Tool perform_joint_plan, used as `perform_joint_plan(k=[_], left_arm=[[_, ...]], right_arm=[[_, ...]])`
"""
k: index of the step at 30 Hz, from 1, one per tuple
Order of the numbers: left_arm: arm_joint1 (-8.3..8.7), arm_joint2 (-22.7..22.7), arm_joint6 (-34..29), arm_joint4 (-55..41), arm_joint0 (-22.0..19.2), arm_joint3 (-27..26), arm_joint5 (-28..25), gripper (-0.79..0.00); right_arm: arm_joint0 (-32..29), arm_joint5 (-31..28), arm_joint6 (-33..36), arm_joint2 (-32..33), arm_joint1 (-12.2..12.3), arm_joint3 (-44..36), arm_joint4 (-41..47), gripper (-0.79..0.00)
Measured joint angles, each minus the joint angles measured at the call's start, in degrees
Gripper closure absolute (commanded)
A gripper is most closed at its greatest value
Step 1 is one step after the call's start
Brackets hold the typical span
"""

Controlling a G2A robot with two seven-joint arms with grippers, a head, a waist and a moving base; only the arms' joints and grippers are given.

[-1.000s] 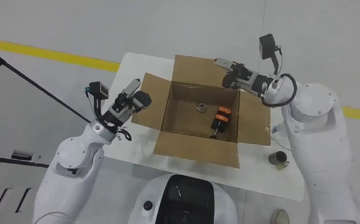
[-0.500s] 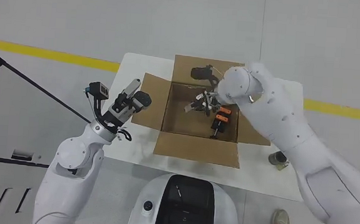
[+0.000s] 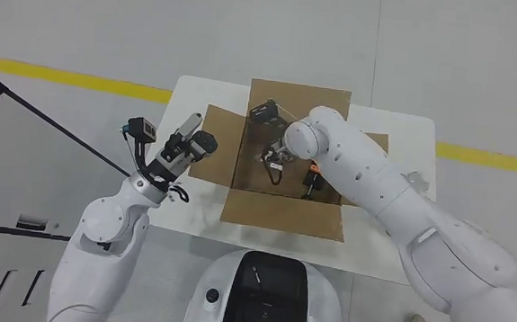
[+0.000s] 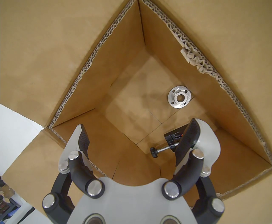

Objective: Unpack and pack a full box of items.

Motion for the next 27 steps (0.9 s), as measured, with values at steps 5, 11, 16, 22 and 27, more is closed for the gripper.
perform_joint_plan(k=[5, 11, 16, 22, 27], left_arm=[[0.00, 0.00, 0.00, 0.00, 0.00, 0.00, 0.00, -0.785], [0.00, 0.00, 0.00, 0.00, 0.00, 0.00, 0.00, -0.785], [0.00, 0.00, 0.00, 0.00, 0.00, 0.00, 0.00, -0.785], [0.00, 0.00, 0.00, 0.00, 0.00, 0.00, 0.00, -0.785], [0.00, 0.00, 0.00, 0.00, 0.00, 0.00, 0.00, -0.785]], right_arm=[[0.01, 0.01, 0.00, -0.01, 0.01, -0.01, -0.22, -0.785], [1.87, -13.95, -0.27, -5.15, -0.77, -3.43, -10.94, -0.785], [4.85, -26.38, -1.33, -7.21, -2.32, -0.29, -17.42, -0.785], [5.74, -36.80, -10.25, -8.95, -4.04, 7.75, -22.82, -0.785], [4.91, -43.37, -15.08, -11.39, -6.28, 15.73, -27.31, -0.785]])
